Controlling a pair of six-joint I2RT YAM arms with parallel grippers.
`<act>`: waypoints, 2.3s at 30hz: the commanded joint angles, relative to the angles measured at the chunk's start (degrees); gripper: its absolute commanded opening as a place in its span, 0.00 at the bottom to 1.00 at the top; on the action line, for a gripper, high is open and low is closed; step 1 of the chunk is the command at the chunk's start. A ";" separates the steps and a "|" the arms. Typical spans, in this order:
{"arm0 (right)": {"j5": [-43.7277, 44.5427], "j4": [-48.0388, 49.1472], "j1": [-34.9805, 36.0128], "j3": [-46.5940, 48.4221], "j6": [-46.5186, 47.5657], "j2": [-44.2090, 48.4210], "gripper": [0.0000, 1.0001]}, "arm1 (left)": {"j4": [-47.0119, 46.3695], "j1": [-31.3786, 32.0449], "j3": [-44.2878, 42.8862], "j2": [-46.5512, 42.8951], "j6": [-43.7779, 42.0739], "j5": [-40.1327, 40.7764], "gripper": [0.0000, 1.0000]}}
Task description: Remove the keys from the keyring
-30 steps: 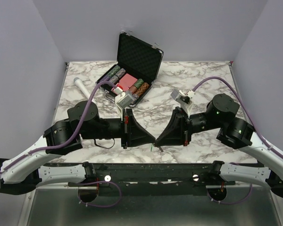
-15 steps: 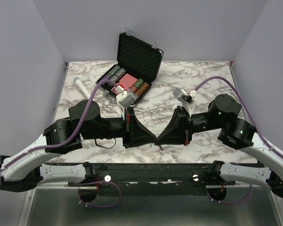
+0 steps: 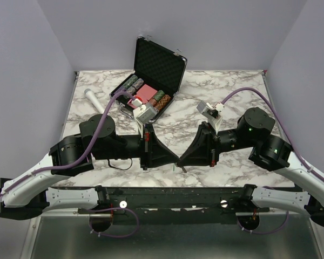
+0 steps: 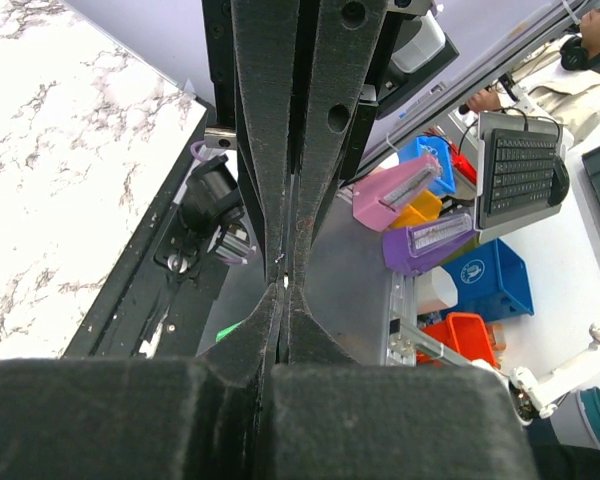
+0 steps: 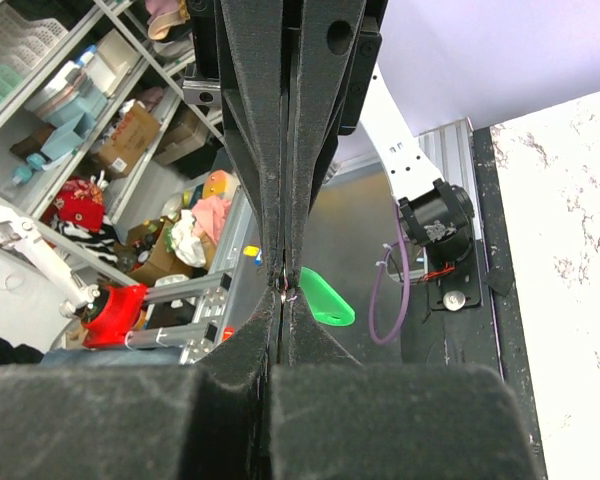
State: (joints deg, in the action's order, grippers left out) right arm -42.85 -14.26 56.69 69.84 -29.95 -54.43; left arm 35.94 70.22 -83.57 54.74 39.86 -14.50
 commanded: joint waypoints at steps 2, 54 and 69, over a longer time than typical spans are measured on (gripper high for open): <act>4.88 3.97 -0.26 1.35 -0.72 -0.23 0.01 | 1.59 0.98 0.78 -0.34 0.31 -1.06 0.00; 6.03 16.91 -0.17 -6.74 -7.05 2.58 0.01 | 2.64 3.00 0.52 -3.67 -1.01 3.77 0.56; 1.98 12.06 -0.17 -3.40 -6.34 1.44 0.01 | -4.82 2.91 2.44 -5.96 -1.97 7.29 0.54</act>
State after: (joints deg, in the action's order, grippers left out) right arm -38.65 -0.54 56.60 64.34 -37.28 -52.45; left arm 35.20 72.88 -82.56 49.39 39.05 -8.21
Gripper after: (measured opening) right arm 0.013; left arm 0.548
